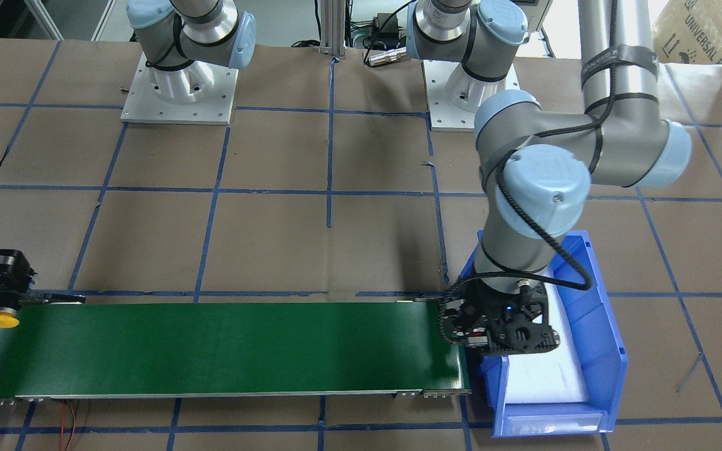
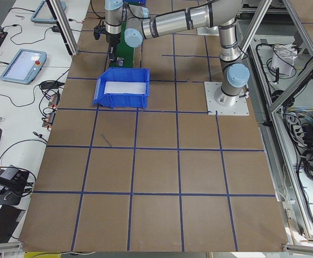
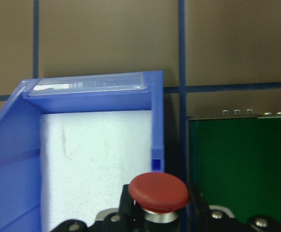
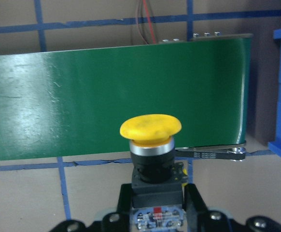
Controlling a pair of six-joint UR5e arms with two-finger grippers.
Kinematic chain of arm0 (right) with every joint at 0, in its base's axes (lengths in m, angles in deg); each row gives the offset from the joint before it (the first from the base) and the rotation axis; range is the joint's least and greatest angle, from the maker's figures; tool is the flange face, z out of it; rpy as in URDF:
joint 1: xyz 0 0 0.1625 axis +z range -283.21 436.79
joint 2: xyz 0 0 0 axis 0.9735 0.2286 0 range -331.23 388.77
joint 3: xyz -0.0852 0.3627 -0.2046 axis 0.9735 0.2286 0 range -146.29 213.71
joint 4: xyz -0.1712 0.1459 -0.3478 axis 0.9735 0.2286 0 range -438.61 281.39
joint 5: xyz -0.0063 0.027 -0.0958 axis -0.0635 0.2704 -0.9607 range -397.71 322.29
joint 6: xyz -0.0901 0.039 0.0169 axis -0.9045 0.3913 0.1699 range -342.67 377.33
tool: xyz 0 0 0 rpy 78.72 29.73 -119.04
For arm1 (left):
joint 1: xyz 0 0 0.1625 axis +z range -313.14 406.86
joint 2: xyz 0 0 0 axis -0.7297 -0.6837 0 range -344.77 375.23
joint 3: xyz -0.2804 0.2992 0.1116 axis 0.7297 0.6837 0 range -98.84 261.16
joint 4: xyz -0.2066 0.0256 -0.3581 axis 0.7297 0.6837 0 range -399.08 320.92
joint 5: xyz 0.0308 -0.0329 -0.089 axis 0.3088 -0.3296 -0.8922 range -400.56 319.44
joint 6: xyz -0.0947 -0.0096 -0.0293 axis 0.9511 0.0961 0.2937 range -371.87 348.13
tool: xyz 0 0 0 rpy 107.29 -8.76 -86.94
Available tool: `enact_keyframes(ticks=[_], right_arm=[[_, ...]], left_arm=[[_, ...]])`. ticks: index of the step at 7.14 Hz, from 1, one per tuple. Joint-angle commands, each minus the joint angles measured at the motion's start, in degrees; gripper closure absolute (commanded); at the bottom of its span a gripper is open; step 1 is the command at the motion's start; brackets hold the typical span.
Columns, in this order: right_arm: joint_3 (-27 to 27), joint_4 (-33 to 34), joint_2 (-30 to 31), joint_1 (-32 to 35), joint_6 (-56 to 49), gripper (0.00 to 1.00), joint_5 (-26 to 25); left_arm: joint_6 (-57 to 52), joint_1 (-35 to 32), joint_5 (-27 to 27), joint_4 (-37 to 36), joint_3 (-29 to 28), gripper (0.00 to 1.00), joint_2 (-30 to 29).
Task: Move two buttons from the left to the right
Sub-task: 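Carry the yellow button toward the far bin while left sets red button on conveyor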
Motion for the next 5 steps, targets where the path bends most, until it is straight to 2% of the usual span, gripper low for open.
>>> enact_keyframes(ticks=[1,2,3,4,5], right_arm=[[-0.21,-1.18,0.34,-7.75,-5.0,0.86,-1.15],[0.22,-3.1,-0.1,-12.66,-9.82,0.86,-2.46],[0.57,-3.11,-0.19,-16.1,-13.35,0.86,-2.82],[0.58,-2.59,-0.63,-17.96,-16.87,0.86,-3.87],[1.36,-2.24,-2.54,-19.2,-20.21,0.86,-4.31]], left_arm=[[4.15,-4.25,-0.71,-3.07,-2.46,0.69,-6.39],[7.03,-4.96,-1.76,-2.99,-4.74,0.69,-8.16],[7.75,-5.23,-1.59,-2.81,-5.38,0.52,-9.13],[7.76,-5.23,-1.16,-2.72,-5.47,0.01,-8.71],[7.67,-4.97,-0.98,-2.29,-5.47,0.0,-7.57]])
